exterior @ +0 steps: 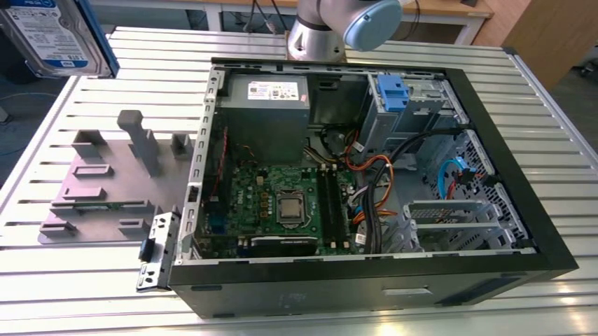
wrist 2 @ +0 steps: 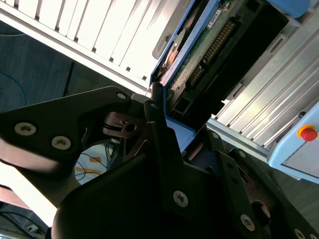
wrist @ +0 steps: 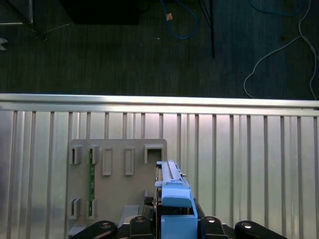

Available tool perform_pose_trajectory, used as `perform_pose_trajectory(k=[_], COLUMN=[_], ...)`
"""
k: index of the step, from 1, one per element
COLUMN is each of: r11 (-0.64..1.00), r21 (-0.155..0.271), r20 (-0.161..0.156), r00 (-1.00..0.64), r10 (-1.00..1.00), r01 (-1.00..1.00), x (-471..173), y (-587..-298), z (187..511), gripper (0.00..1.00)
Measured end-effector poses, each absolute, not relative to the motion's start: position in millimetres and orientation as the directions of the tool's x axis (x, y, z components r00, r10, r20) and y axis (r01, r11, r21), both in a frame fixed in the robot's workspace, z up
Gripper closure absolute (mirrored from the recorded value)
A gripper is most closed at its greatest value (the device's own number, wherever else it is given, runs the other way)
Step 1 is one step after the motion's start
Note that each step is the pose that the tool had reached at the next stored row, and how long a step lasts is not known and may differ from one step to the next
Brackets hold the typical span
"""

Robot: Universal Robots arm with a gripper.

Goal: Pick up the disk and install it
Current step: 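Pick up the disk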

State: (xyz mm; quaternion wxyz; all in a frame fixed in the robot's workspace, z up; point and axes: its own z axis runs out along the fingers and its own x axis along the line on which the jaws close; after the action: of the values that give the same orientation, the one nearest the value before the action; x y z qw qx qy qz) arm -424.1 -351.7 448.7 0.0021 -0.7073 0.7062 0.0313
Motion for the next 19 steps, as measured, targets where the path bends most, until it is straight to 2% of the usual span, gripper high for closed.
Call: perform_pose_trajectory(k=[19], r11=[-0.003], r21=[0.041], r20=[-0.047], r00=[0.001], r10=[-0.999], r01=[-0.999], x=[-424.1], y=[-351.8], z=[455.9], gripper=[0.63])
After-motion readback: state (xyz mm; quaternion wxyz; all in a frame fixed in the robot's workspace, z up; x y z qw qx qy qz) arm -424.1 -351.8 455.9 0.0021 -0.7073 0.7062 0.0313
